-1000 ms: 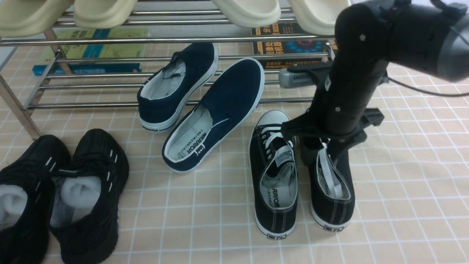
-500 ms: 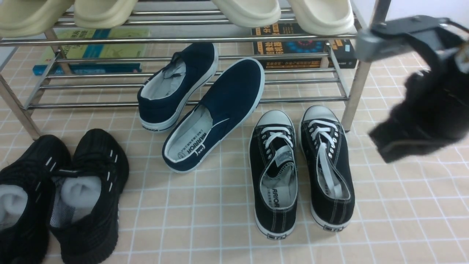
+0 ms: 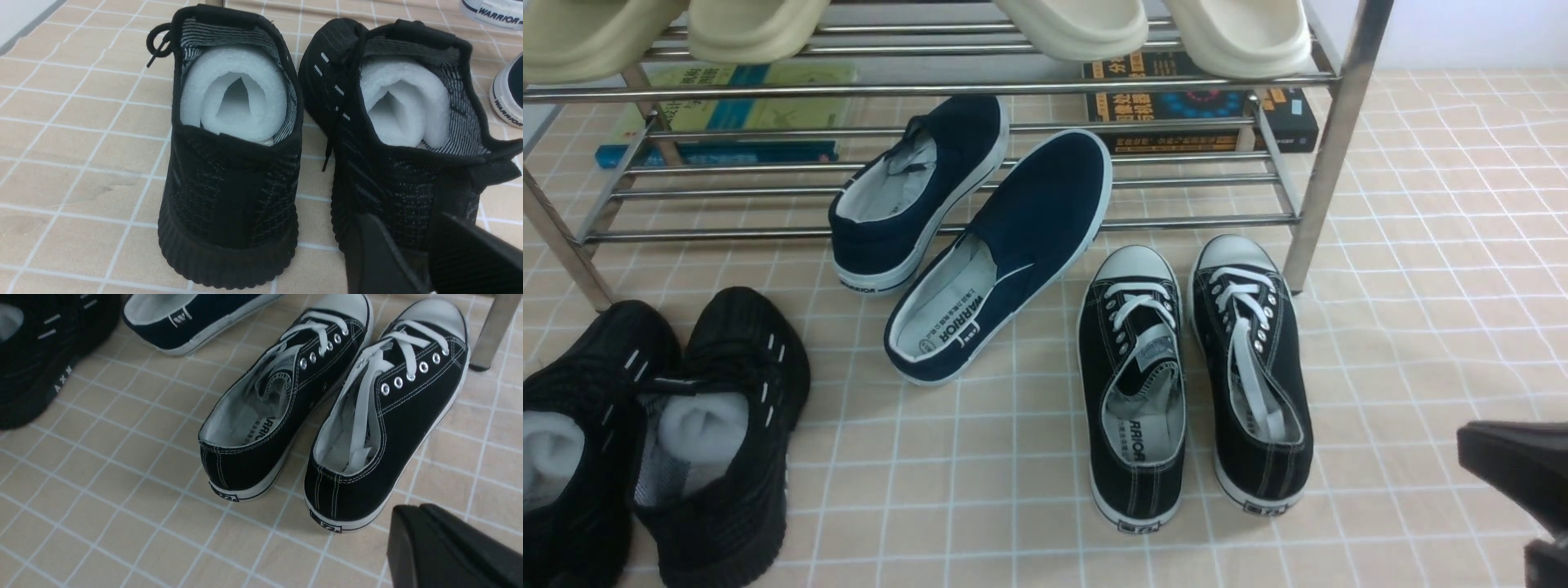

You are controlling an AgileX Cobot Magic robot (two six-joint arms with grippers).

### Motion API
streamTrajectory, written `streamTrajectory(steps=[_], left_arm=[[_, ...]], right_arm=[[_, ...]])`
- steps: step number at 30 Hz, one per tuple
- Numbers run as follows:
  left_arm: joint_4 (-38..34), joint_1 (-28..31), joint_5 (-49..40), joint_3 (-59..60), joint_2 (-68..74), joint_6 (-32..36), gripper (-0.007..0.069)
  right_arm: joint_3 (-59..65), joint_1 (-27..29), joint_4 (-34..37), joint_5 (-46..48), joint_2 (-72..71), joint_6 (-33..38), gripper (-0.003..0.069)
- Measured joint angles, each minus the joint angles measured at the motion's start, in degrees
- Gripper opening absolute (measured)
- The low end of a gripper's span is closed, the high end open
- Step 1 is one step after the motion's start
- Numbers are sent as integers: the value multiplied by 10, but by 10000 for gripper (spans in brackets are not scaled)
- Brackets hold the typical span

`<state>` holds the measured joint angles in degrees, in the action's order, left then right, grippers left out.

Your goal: Take the shoes off the shelf from the light coffee tablecloth by hand.

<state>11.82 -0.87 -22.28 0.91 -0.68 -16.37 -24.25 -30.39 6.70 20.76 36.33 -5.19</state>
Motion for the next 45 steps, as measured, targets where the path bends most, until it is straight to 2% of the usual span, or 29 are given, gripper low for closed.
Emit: streamTrajectory(steps=[8,18,23,24,25,28,33,37,45], left_arm=[[0,0,0,0,0,0,242],[0,0,0,0,0,0,242],[0,0,0,0,0,0,242],[0,0,0,0,0,0,242],[0,0,0,0,0,0,242],[0,0,0,0,0,0,242],[0,0,0,0,0,0,242],[0,0,0,0,0,0,242],[0,0,0,0,0,0,242]], right_arm=[[94,0,0,-9,-39,0,-2],[110,9,-8,-15,-67,1,4],[173,109,-29,-30,-196,2,8],[176,109,-30,-30,-201,2,8],[197,146,-36,-29,-242,2,10],[233,209,-40,-28,-311,2,11],[255,269,-41,-11,-367,2,15],[251,285,-41,12,-369,2,19],[250,265,-44,16,-369,2,29]])
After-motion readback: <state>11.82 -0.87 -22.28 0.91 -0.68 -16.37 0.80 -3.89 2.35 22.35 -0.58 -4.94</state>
